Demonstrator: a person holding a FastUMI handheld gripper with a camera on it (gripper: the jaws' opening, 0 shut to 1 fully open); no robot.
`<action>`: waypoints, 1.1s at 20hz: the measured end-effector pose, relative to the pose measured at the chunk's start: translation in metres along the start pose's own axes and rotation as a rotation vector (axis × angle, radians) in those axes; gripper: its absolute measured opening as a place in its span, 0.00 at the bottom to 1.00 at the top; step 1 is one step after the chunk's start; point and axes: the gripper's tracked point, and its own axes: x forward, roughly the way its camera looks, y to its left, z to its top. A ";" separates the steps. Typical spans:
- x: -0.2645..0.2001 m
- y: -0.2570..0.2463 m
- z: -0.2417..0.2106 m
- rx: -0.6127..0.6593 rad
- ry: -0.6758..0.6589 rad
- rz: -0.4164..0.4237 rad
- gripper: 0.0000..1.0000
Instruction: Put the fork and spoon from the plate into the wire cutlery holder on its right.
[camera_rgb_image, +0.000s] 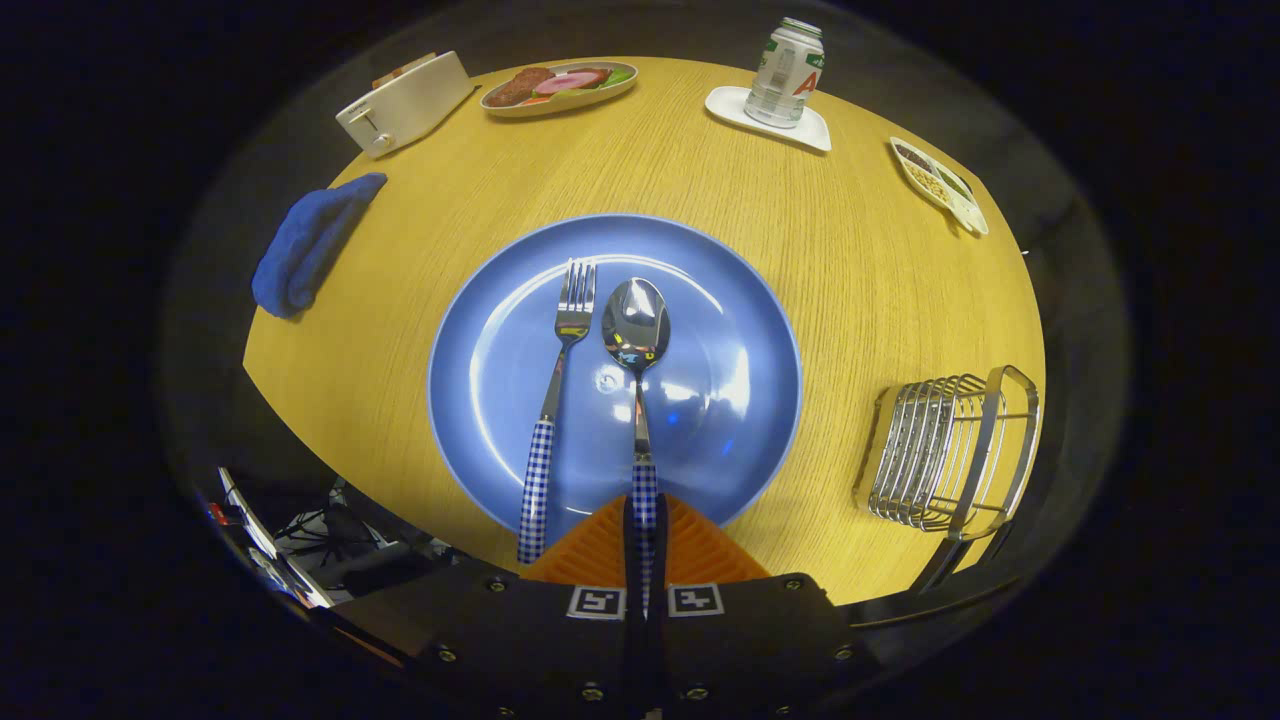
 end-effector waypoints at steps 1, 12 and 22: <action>-0.005 -0.001 -0.003 -0.003 0.008 0.005 0.01; -0.096 -0.061 -0.032 -0.101 0.095 -0.047 0.01; -0.147 -0.159 -0.062 -0.163 0.243 -0.186 0.01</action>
